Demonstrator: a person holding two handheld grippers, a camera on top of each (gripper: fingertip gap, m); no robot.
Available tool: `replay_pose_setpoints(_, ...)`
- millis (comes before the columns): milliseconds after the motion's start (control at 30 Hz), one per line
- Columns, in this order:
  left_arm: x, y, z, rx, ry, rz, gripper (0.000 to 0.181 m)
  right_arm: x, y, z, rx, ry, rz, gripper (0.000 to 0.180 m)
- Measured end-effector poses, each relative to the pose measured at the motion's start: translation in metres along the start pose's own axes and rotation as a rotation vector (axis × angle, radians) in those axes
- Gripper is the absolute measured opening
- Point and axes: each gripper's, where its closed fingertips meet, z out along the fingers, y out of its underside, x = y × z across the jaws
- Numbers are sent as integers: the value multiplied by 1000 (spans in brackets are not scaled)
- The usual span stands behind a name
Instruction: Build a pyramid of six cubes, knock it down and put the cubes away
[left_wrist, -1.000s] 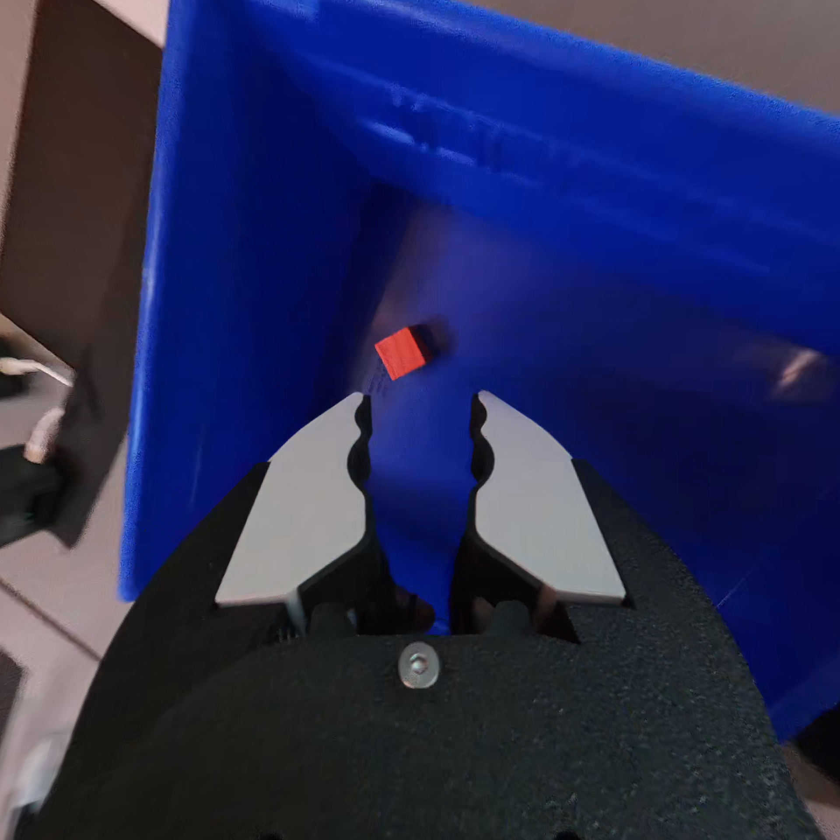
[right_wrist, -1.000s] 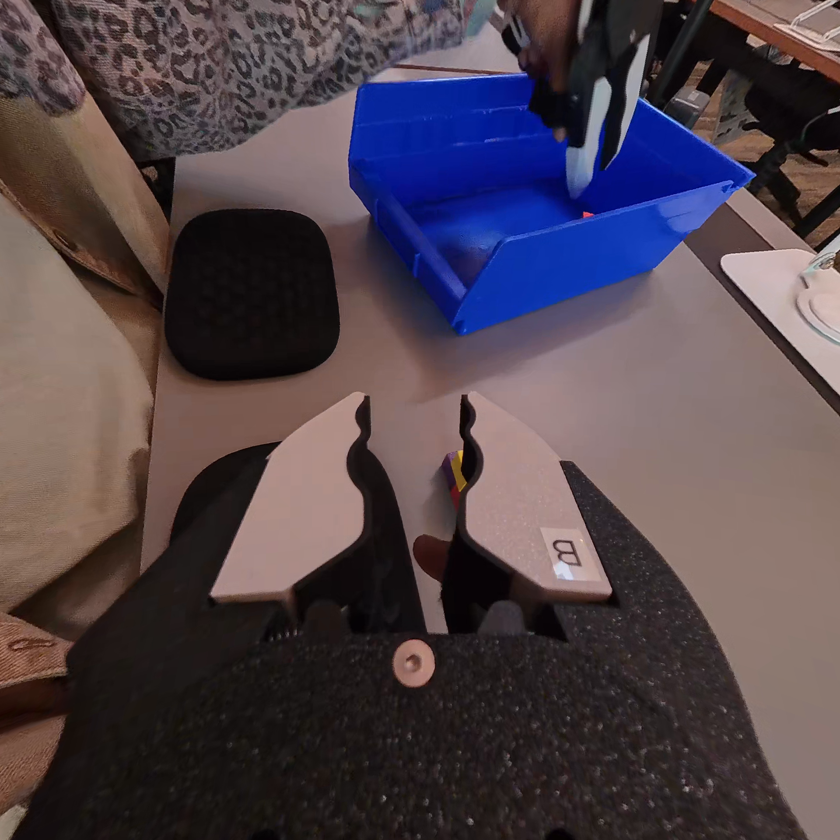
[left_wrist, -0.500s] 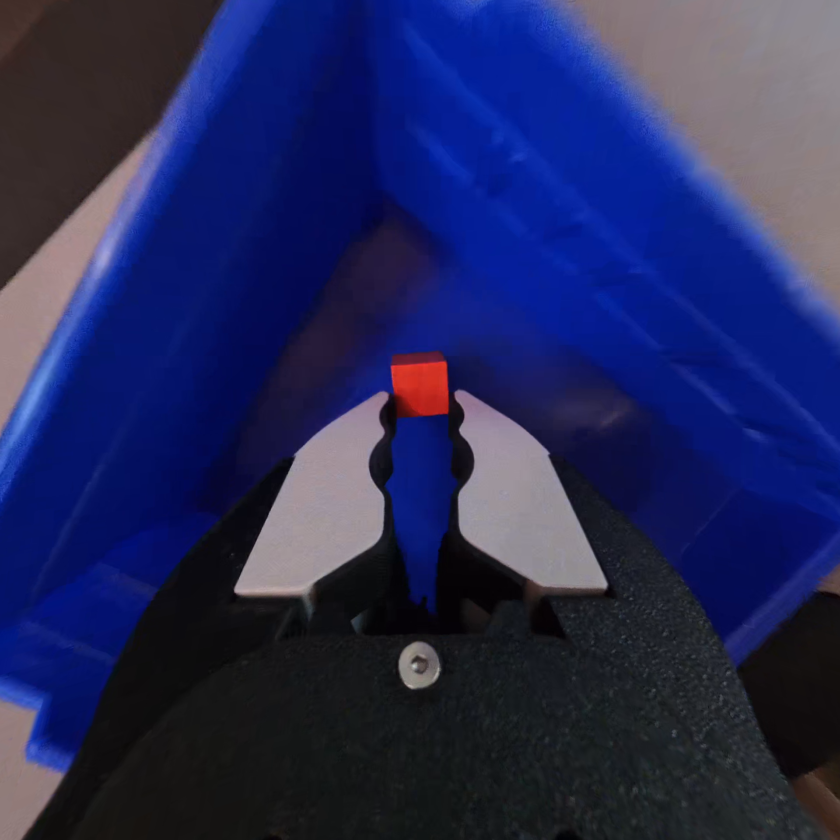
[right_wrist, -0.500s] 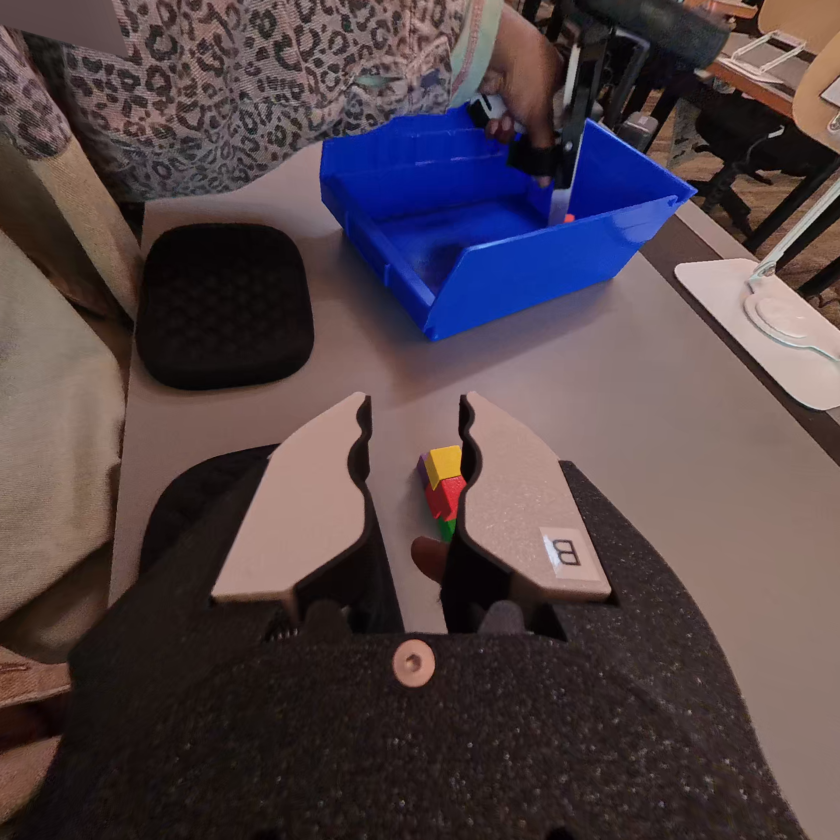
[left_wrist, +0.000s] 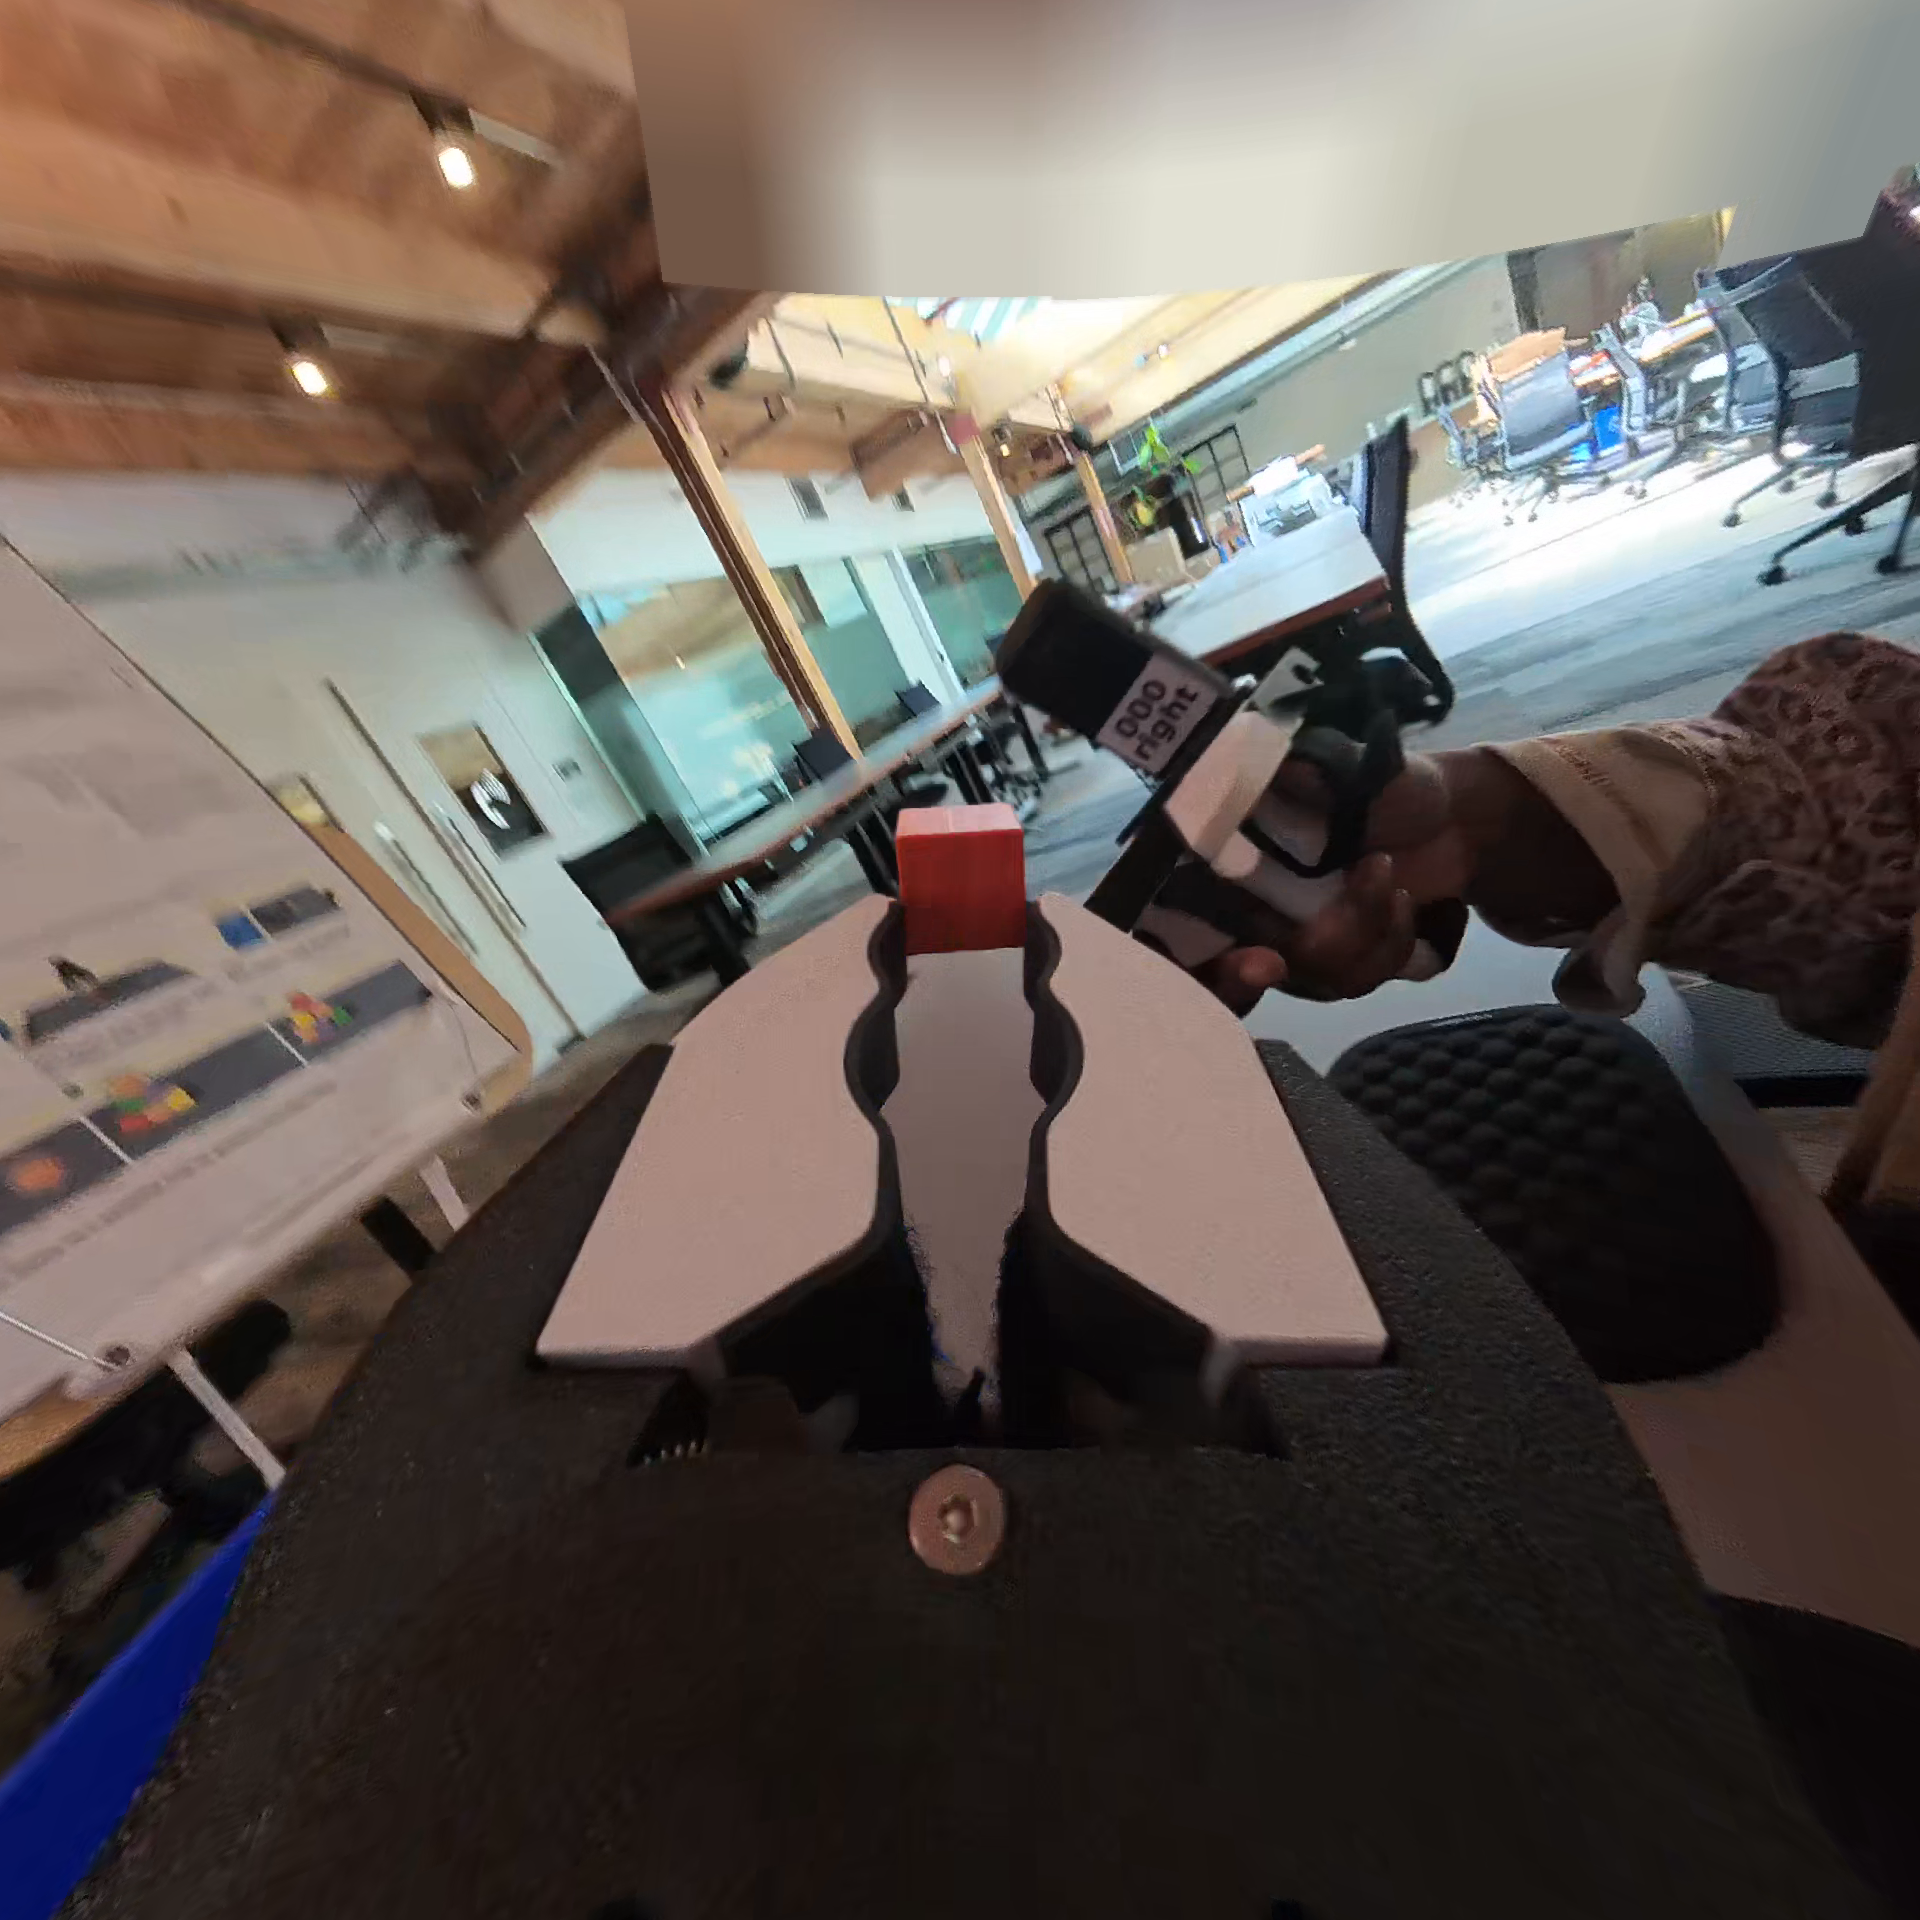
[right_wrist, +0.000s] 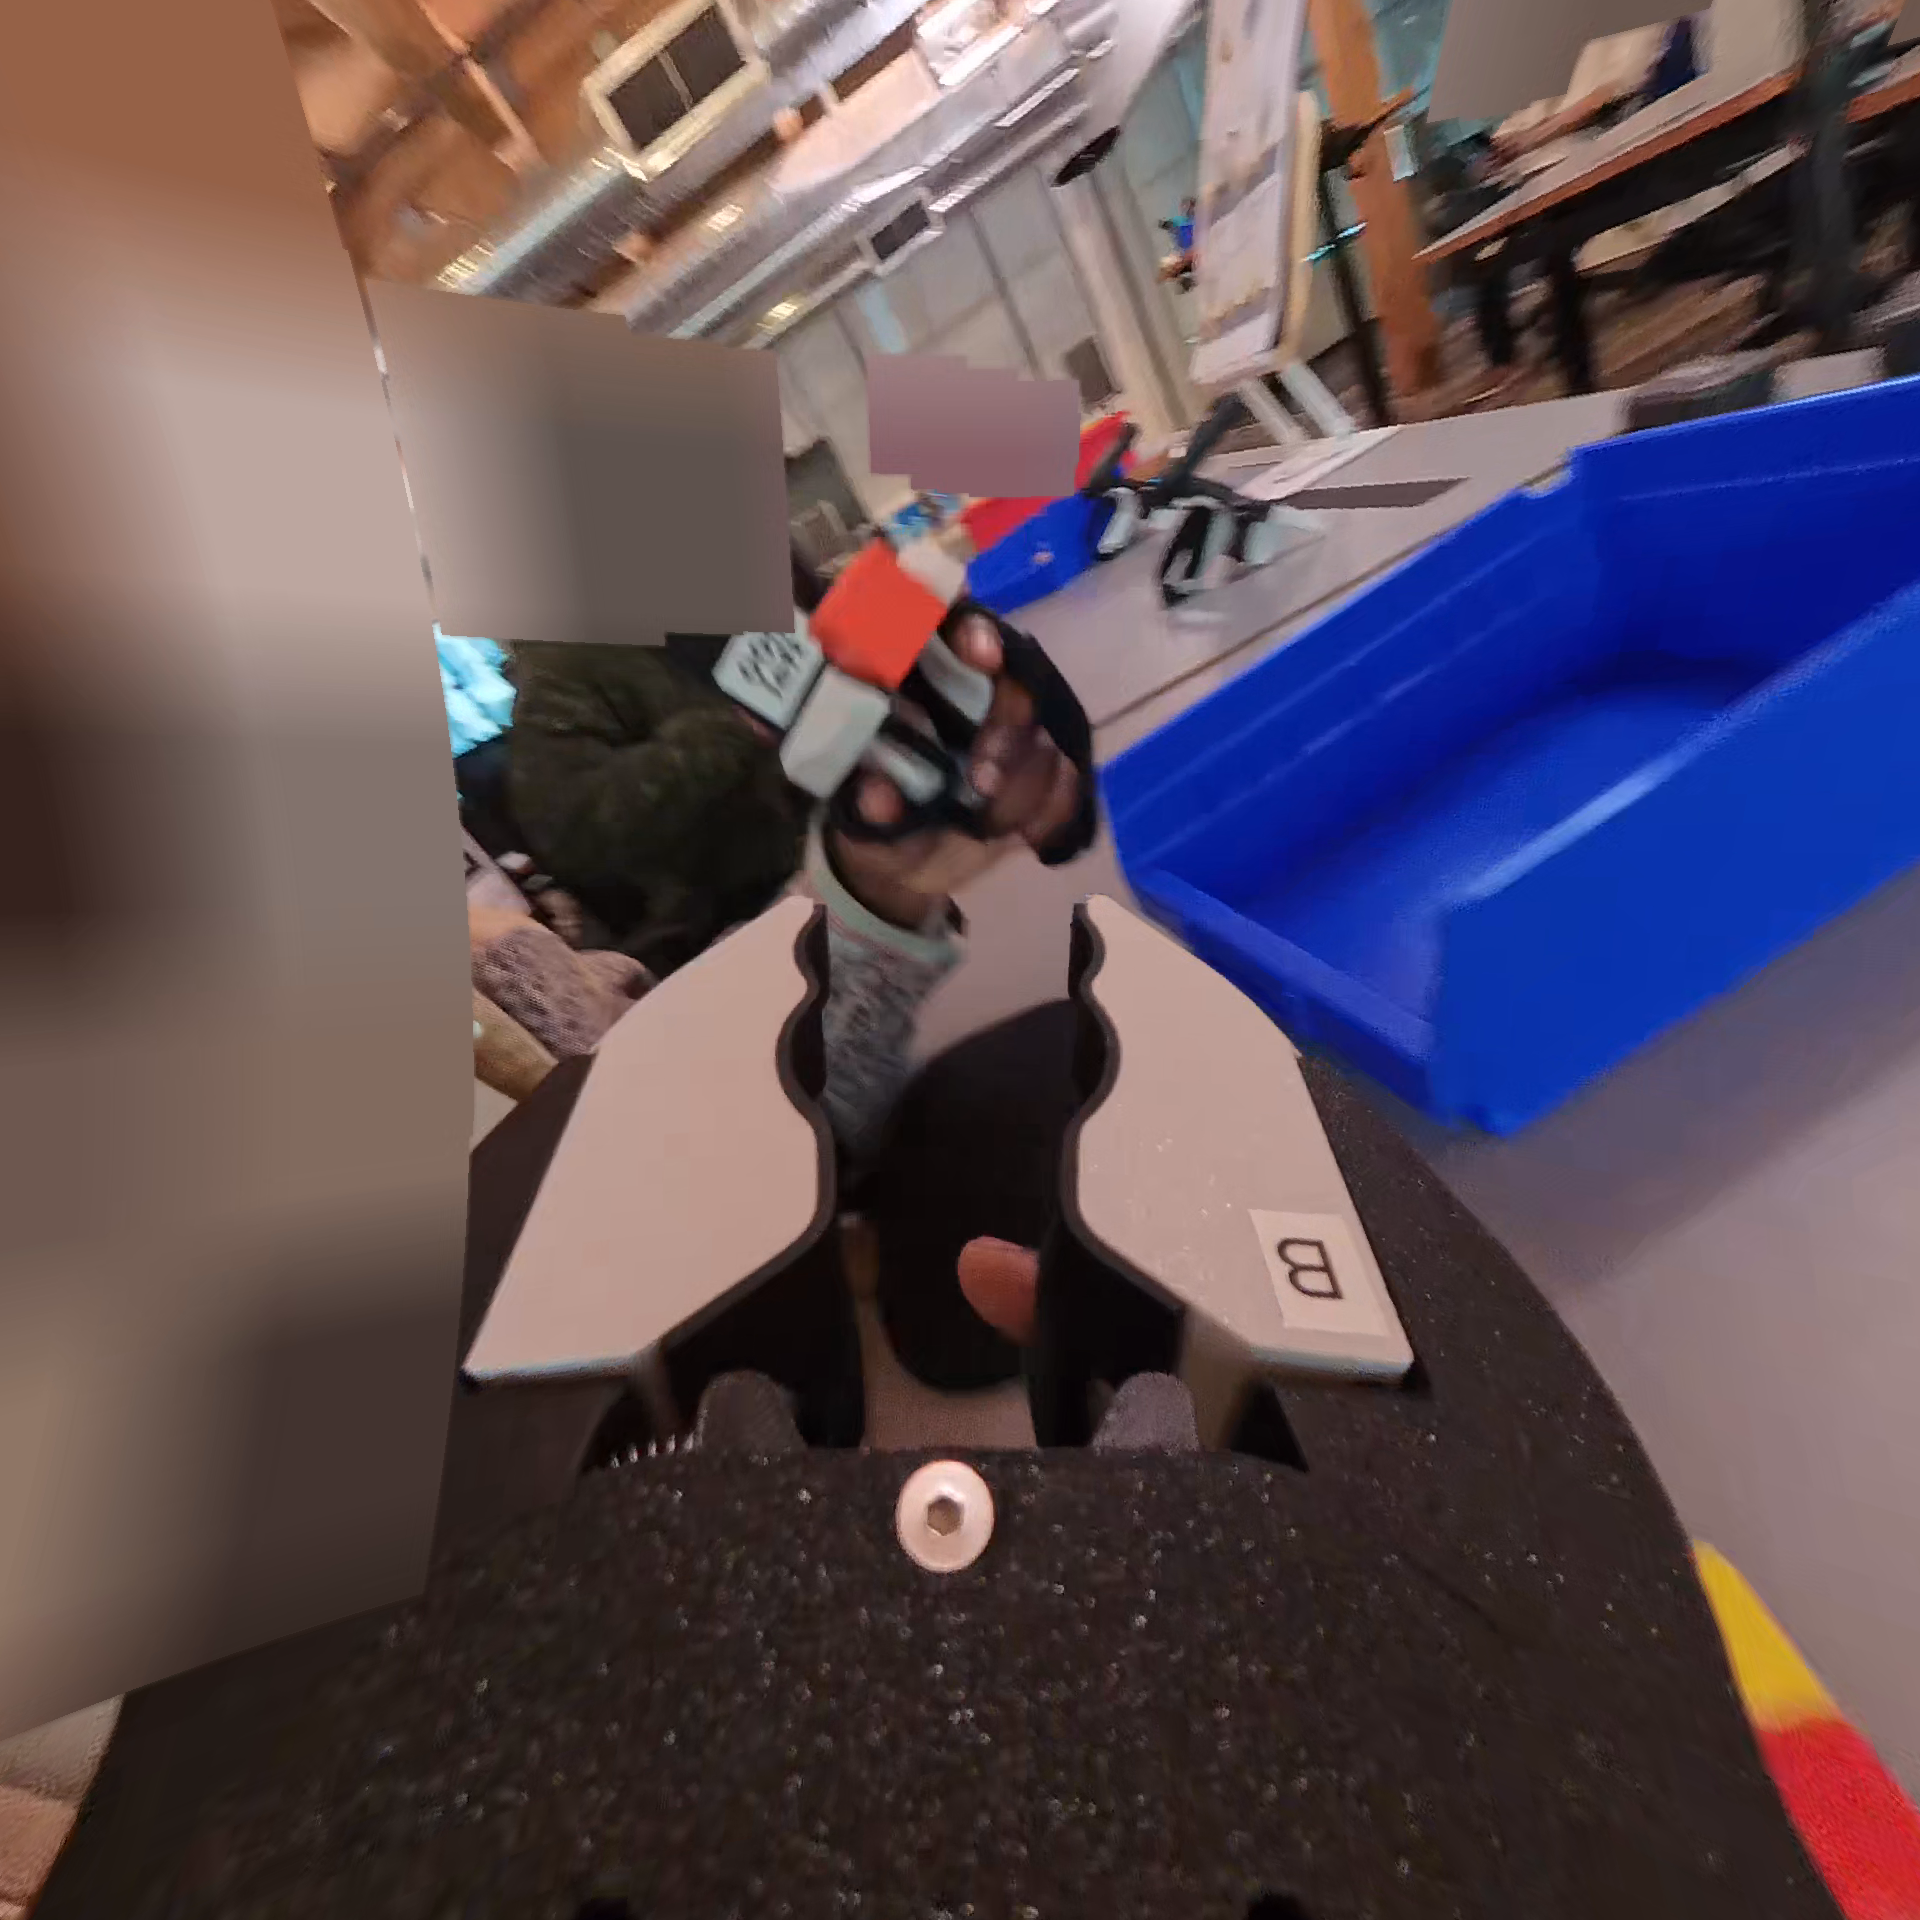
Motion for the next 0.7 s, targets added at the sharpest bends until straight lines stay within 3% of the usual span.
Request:
replay_pose_setpoints(133,26,-8,-6,115,-18,134,21,-30,-3,32,-22,-194,146,48)
replay_pose_setpoints(267,42,-8,-7,116,22,170,21,-41,3,41,-61,-198,152,48)
replay_pose_setpoints(433,52,-1,-4,66,55,267,21,-51,11,41,-103,-200,124,39)
replay_pose_setpoints(533,60,5,-2,26,77,333,21,-51,12,38,-99,-230,196,22)
replay_pose_setpoints(600,63,15,1,-39,89,298,22,-45,19,35,-133,-188,162,21)
replay_pose_setpoints(700,66,38,2,-250,126,72,23,-35,15,14,-163,-106,18,21)
